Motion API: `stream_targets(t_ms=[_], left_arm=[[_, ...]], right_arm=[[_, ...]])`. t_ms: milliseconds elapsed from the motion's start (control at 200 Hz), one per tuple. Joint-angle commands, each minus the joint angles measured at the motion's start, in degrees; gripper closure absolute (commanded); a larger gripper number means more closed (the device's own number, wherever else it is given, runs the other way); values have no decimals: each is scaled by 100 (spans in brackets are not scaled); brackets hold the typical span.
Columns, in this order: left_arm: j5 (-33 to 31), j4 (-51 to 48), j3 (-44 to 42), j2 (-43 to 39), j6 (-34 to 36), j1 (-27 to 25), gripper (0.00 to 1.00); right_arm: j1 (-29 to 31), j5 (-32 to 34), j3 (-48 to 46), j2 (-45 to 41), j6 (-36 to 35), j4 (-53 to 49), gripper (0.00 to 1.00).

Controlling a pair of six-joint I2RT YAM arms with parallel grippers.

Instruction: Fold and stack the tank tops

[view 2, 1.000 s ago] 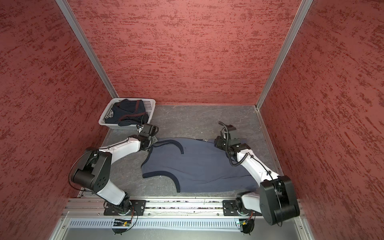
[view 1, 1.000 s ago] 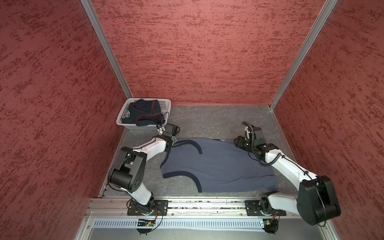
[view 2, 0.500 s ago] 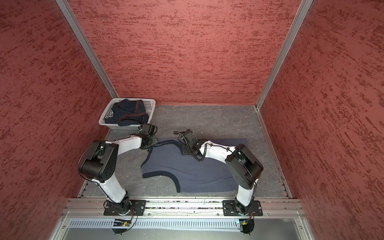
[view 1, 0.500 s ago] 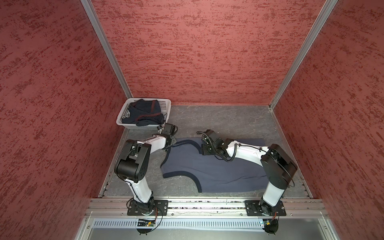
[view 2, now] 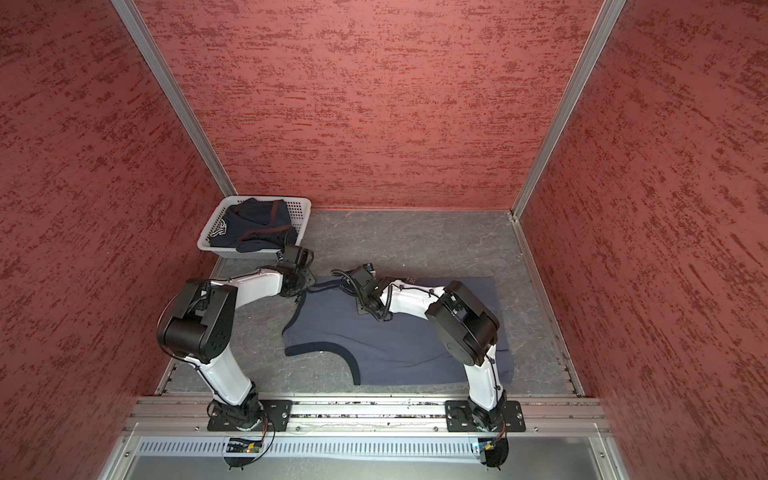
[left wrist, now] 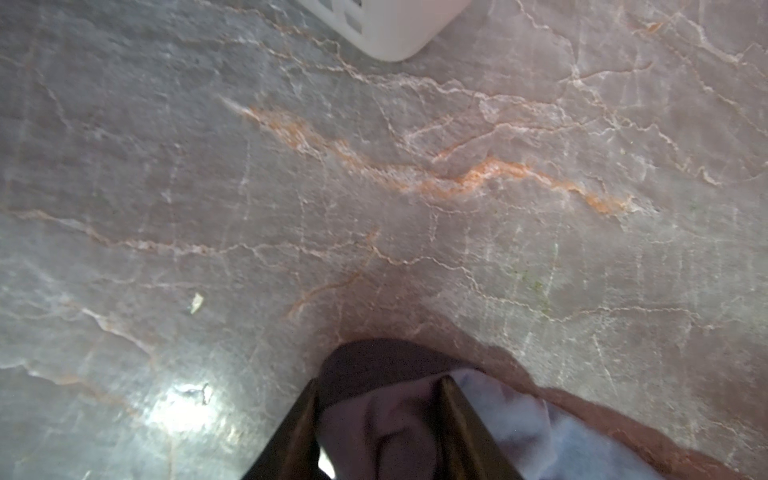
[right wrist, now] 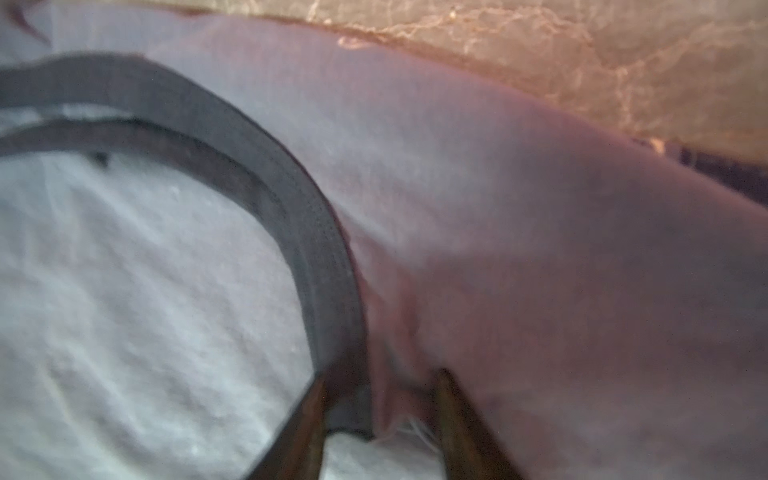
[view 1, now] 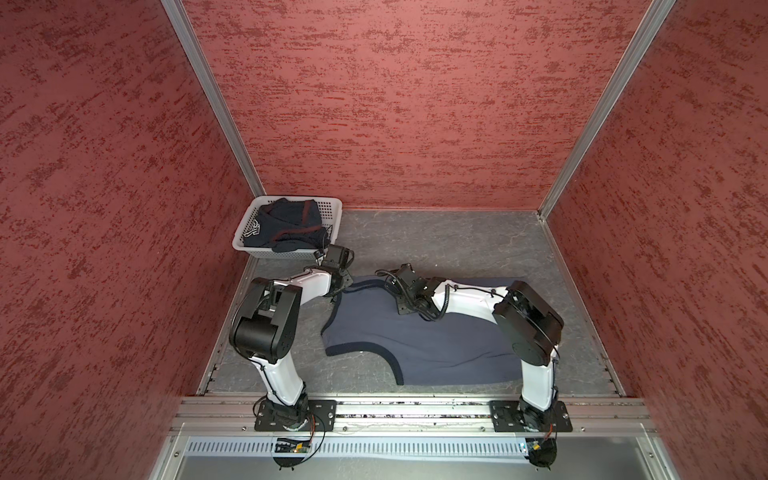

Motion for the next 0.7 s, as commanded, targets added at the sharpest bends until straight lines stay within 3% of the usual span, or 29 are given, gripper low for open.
stream_targets(t_ms=[0, 105, 341, 696], left_arm=[[58, 32, 15, 106, 27, 40, 55], [45, 3, 32, 106, 26, 40, 55], [10, -23, 58, 94, 8, 80, 55], [-17, -86, 76, 13, -39, 140, 54]], right_arm=[[83, 250, 165, -133, 8, -115, 73], [145, 240, 151, -347, 9, -102, 81], [327, 262, 22, -532, 120, -184, 90], [468, -98, -276, -346, 296, 95, 84]])
